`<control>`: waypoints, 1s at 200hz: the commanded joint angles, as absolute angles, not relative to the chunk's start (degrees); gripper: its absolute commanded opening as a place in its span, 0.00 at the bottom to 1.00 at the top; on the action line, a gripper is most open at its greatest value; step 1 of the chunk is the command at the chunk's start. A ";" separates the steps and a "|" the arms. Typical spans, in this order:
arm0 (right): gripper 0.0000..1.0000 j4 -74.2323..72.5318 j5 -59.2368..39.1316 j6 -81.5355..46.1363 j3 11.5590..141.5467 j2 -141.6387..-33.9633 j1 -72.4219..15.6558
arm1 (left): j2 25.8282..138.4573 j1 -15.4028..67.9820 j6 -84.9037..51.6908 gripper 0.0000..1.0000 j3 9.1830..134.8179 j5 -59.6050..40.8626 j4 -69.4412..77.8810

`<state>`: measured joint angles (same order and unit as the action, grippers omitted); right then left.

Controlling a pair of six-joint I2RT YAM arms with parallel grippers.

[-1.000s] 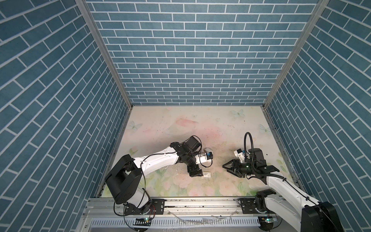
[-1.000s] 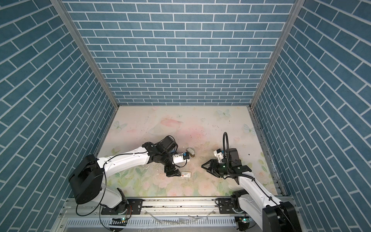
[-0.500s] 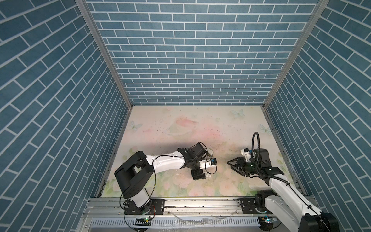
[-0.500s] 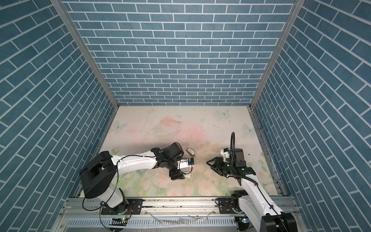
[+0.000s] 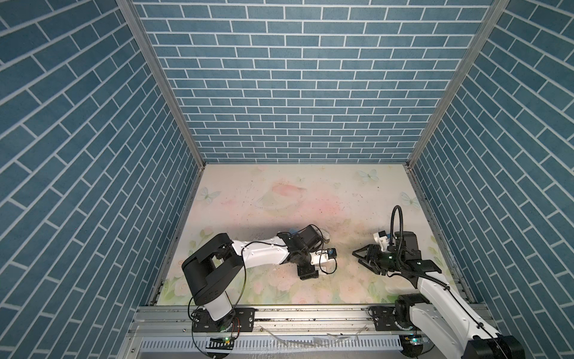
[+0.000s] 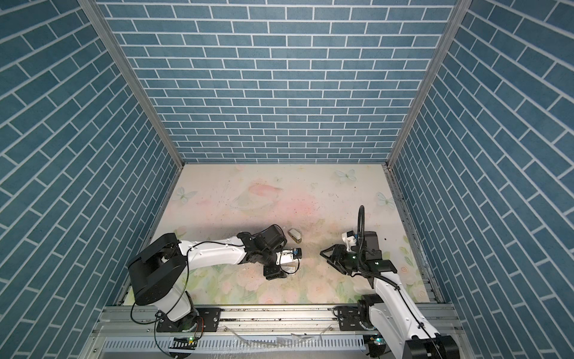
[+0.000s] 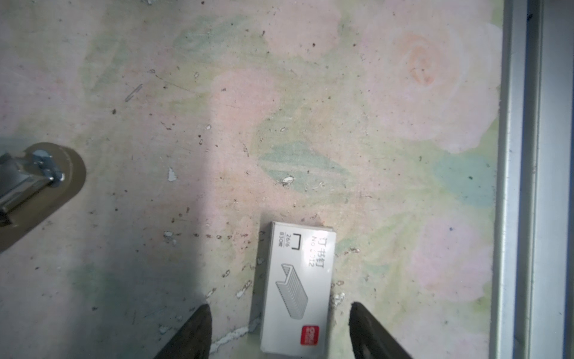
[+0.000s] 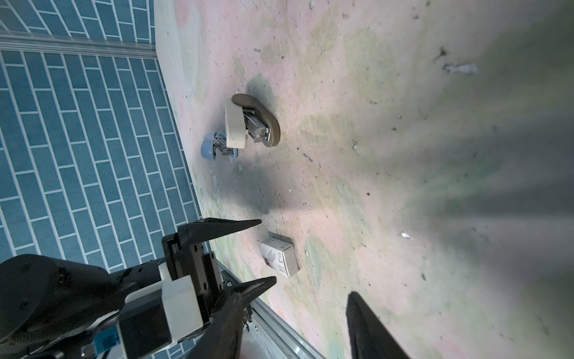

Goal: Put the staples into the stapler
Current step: 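Lower the left gripper and grasp the white staple box at its end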

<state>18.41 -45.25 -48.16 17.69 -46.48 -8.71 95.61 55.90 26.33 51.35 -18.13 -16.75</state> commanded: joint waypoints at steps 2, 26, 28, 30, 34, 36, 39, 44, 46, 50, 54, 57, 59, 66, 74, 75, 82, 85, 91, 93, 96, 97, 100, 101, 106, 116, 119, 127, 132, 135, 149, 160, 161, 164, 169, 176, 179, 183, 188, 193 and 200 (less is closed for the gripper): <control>0.55 19.31 -45.95 -47.96 16.53 -45.16 -8.37 | 96.88 56.38 26.61 0.71 51.50 -18.65 -17.32; 0.55 19.88 -46.12 -47.73 16.26 -44.48 -8.31 | 97.17 56.58 26.85 0.70 51.59 -18.77 -16.96; 0.55 19.89 -46.03 -47.73 16.26 -44.48 -8.34 | 97.24 56.60 26.88 0.70 51.68 -18.73 -16.92; 0.55 19.91 -46.03 -47.66 16.26 -44.41 -8.35 | 97.37 56.64 26.96 0.70 51.77 -18.61 -16.89; 0.55 20.03 -46.10 -47.64 16.26 -44.40 -8.35 | 97.51 56.74 27.06 0.70 51.92 -18.40 -16.88; 0.55 19.99 -46.07 -47.64 16.26 -44.32 -8.31 | 97.66 56.70 27.07 0.69 51.94 -18.33 -16.88; 0.55 20.03 -46.08 -47.68 16.26 -44.30 -8.30 | 97.75 56.73 27.07 0.69 52.02 -18.29 -16.88; 0.54 20.03 -46.22 -47.64 16.26 -44.21 -8.26 | 98.03 56.86 27.15 0.67 52.26 -18.28 -17.00; 0.54 20.06 -46.23 -47.68 16.28 -44.17 -8.28 | 98.11 56.84 27.20 0.67 52.35 -18.28 -17.04; 0.54 20.10 -46.21 -47.68 16.28 -44.10 -8.26 | 98.36 56.78 27.33 0.66 52.57 -18.28 -17.18; 0.54 20.17 -46.23 -47.72 16.32 -44.07 -8.31 | 98.51 56.84 27.26 0.65 52.72 -18.28 -17.22; 0.54 20.21 -46.34 -47.72 16.40 -43.97 -8.30 | 98.67 56.86 27.31 0.65 52.78 -18.33 -17.23; 0.54 20.15 -46.32 -47.72 16.38 -43.89 -8.27 | 98.71 56.89 27.31 0.64 52.81 -18.36 -17.29; 0.54 20.27 -46.32 -47.72 16.35 -43.74 -8.26 | 98.83 57.00 27.24 0.62 52.95 -18.53 -17.31; 0.54 20.38 -46.40 -47.72 16.35 -43.53 -8.33 | 98.95 57.12 27.40 0.59 53.00 -18.72 -17.53; 0.54 20.43 -46.40 -47.72 16.35 -43.52 -8.29 | 98.96 57.12 27.41 0.59 53.00 -18.72 -17.55; 0.54 20.47 -46.49 -47.64 16.35 -43.42 -8.30 | 99.05 57.18 27.51 0.59 53.09 -18.64 -17.56; 0.54 20.61 -46.47 -47.64 16.38 -43.34 -8.31 | 99.12 57.28 27.51 0.59 53.08 -18.54 -17.50; 0.54 20.73 -46.41 -47.55 16.37 -43.26 -8.29 | 99.14 57.28 27.54 0.59 53.09 -18.54 -17.49; 0.54 20.69 -46.45 -47.55 16.42 -43.18 -8.27 | 99.14 57.30 27.52 0.58 53.09 -18.54 -17.49; 0.54 20.78 -46.41 -47.55 16.36 -43.22 -8.26 | 99.21 57.35 27.61 0.57 53.09 -18.54 -17.51; 0.54 20.76 -46.41 -47.55 16.36 -43.19 -8.26 | 99.17 57.33 27.56 0.57 53.09 -18.54 -17.50; 0.54 20.82 -46.41 -47.55 16.39 -43.14 -8.26 | 99.22 57.38 27.66 0.56 53.17 -18.53 -17.48; 0.54 20.87 -46.41 -47.55 16.41 -43.15 -8.26 | 99.23 57.39 27.58 0.56 53.22 -18.54 -17.44; 0.54 20.84 -46.42 -47.48 16.31 -43.12 -8.31 | 99.26 57.39 27.56 0.54 53.18 -18.52 -17.40; 0.54 20.99 -46.41 -47.38 16.26 -43.00 -8.18 | 99.47 57.48 27.58 0.50 53.41 -18.54 -17.40; 0.54 21.00 -46.45 -47.40 16.17 -43.05 -8.17 | 99.49 57.51 27.55 0.49 53.50 -18.54 -17.51; 0.54 20.98 -46.41 -47.34 16.17 -43.06 -8.22 | 99.74 57.57 27.55 0.45 53.74 -18.54 -17.66; 0.54 20.97 -46.48 -47.29 16.24 -42.98 -8.18 | 99.84 57.67 27.51 0.42 53.83 -18.50 -17.75; 0.54 20.99 -46.42 -47.29 16.18 -43.06 -8.24 | 99.90 57.68 27.57 0.41 53.92 -18.61 -17.84; 0.54 20.84 -46.32 -47.20 16.25 -43.10 -8.11 | 100.25 57.76 27.39 0.40 54.29 -18.55 -17.89; 0.54 20.87 -46.32 -47.03 16.28 -43.33 -8.09 | 100.50 57.86 27.08 0.40 54.66 -18.21 -17.67; 0.54 20.89 -46.32 -47.03 16.27 -43.38 -8.09 | 100.52 57.84 27.03 0.40 54.75 -18.20 -17.67; 0.54 20.84 -46.32 -46.98 16.35 -43.41 -8.09 | 100.61 57.83 26.92 0.40 54.89 -18.19 -17.67; 0.54 20.96 -46.40 -46.87 16.42 -43.54 -8.14 | 100.63 57.84 26.97 0.40 55.06 -18.19 -17.58; 0.54 21.09 -46.47 -46.70 16.45 -43.67 -8.06 | 100.80 57.88 26.82 0.40 55.30 -18.18 -17.29; 0.54 21.04 -46.49 -46.63 16.47 -43.72 -8.03 | 100.87 57.84 26.75 0.39 55.43 -18.07 -17.11; 0.54 21.05 -46.49 -46.58 16.54 -43.77 -8.08 | 101.05 57.88 26.72 0.40 55.58 -18.02 -16.91; 0.54 21.15 -46.49 -46.50 16.56 -43.85 -8.02 | 101.26 57.83 26.72 0.39 55.88 -17.97 -16.80; 0.54 21.17 -46.49 -46.37 16.51 -44.02 -8.00 | 101.61 57.88 26.88 0.38 56.32 -18.00 -16.79; 0.54 21.14 -46.65 -46.23 16.44 -44.06 -8.04 | 102.11 57.89 26.78 0.37 57.04 -18.01 -16.79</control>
<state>19.79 -45.74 -47.59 16.93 -43.77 -8.36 100.25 57.43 27.18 54.70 -18.06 -16.34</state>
